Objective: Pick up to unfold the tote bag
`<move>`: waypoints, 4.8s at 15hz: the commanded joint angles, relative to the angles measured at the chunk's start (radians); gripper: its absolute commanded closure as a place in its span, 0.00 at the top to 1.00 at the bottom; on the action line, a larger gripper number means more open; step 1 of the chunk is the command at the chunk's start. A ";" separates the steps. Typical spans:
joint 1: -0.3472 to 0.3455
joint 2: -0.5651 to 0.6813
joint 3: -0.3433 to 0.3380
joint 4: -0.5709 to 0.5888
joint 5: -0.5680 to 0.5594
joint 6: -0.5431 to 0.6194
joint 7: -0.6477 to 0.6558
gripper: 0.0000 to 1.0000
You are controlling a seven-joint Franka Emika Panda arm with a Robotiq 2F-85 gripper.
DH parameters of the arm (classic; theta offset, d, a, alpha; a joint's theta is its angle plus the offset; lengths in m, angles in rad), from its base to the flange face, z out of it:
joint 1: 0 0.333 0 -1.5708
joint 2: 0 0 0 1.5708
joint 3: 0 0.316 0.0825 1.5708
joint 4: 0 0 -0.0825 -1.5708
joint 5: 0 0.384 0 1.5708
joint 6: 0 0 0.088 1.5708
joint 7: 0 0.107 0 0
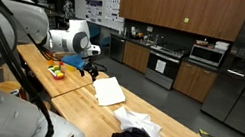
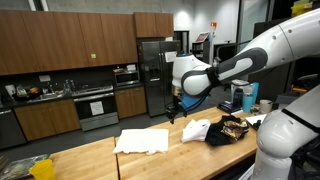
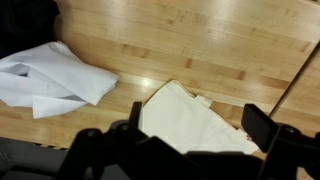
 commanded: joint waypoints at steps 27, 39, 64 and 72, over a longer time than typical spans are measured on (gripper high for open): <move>0.016 0.004 -0.014 0.002 -0.012 -0.001 0.009 1.00; 0.016 0.004 -0.014 0.002 -0.012 -0.001 0.009 1.00; 0.056 0.200 -0.295 0.166 0.140 -0.078 -0.431 1.00; -0.001 0.515 -0.396 0.426 0.248 -0.346 -0.725 1.00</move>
